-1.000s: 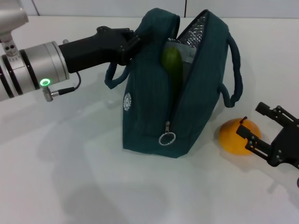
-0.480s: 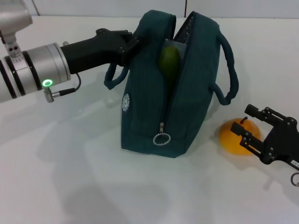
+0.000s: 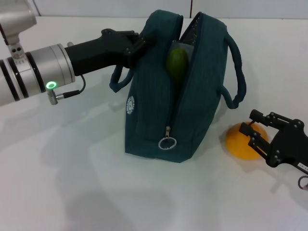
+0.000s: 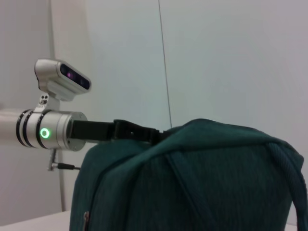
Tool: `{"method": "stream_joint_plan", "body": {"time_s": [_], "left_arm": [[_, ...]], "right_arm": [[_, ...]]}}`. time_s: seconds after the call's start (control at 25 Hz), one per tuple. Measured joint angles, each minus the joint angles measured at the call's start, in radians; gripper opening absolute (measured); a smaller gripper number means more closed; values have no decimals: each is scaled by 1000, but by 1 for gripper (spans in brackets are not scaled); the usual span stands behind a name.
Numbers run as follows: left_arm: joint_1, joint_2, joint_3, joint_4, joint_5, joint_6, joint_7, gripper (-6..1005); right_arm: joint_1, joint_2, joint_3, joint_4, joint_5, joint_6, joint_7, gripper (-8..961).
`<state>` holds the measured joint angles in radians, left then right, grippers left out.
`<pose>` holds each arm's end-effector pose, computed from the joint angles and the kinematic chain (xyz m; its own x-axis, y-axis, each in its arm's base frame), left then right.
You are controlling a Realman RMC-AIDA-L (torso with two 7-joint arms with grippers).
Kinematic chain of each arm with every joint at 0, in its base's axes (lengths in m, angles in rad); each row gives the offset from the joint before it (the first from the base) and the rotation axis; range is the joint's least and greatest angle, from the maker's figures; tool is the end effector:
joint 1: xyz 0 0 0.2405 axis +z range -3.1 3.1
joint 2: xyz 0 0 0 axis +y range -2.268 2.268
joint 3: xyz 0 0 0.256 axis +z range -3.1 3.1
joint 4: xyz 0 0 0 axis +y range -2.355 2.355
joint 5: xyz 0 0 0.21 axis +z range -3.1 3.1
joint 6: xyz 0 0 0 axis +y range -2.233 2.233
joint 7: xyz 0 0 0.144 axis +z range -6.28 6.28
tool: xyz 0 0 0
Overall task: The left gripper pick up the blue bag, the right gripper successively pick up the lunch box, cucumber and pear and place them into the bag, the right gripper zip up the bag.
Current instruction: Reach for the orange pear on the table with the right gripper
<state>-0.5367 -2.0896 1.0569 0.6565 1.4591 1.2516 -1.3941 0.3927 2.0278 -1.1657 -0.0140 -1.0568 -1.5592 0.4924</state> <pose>-0.2108 0.3732 -0.0132 0.6728 0.2553 0.6944 0.5313 -0.8199 -0.2133 0.3069 0.2540 -0.0427 0.6951 -0.0189 -0.7187 -0.4658 -0.7733 -0.4302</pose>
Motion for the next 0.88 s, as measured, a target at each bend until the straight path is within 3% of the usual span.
{"method": "stream_joint_plan", "body": {"time_s": [0.24, 0.4, 0.88], "left_arm": [[-8, -1, -1, -14, -4, 0, 0, 46], [-15, -1, -4, -29, -8, -4, 3, 46], [-20, 0, 0, -29, -8, -12, 8, 46]], "right_arm": [[9, 0, 0, 0, 0, 17, -2, 359], [9, 0, -3, -5, 0, 18, -8, 237], [0, 0, -39, -14, 0, 5, -103, 98]]}}
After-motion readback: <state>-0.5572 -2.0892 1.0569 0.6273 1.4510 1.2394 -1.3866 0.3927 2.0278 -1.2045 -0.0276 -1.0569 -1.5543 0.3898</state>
